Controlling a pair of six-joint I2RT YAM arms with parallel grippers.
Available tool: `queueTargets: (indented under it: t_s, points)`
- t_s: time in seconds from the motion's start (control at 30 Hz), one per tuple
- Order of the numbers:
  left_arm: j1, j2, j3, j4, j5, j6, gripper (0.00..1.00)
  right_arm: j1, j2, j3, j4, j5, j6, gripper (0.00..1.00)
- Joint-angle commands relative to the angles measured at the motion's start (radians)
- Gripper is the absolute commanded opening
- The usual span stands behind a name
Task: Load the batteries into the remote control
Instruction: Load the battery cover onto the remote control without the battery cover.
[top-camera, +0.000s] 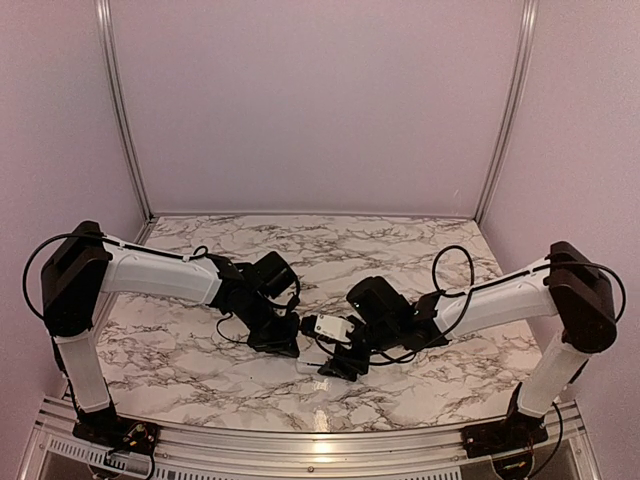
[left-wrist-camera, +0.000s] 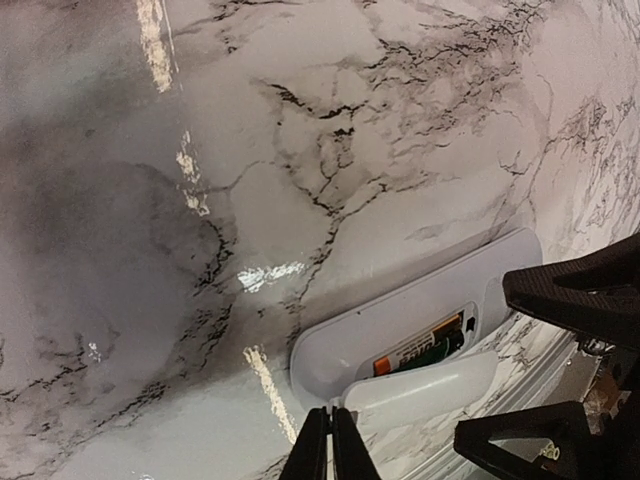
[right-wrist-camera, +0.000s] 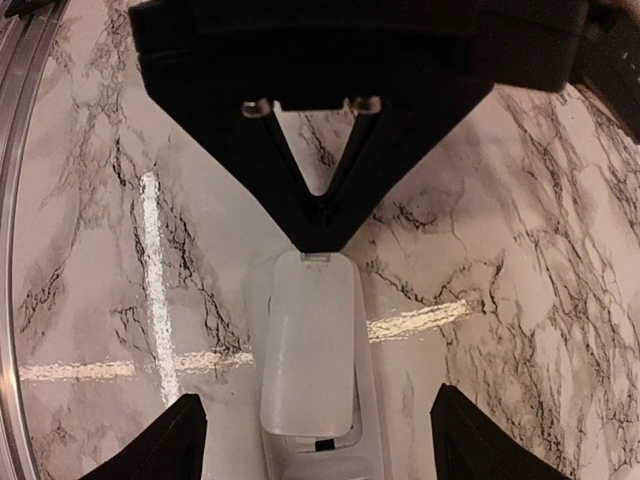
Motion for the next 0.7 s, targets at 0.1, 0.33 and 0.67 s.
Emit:
queueTargets:
  t_s: [0.1,0.33,0.67]
  points:
    - [-0.004,0.018,0.015,0.016,0.017,0.0,0.04,0.007,0.059,0.056,0.001,-0.031,-0.08,0.72]
    - [-0.004,0.017,0.012,0.028,0.024,0.0,0.04,-0.003,0.094,0.072,0.024,-0.07,-0.107,0.68]
    - [-0.004,0.018,0.012,0.039,0.039,0.001,0.04,-0.023,0.121,0.086,0.026,-0.092,-0.114,0.62]
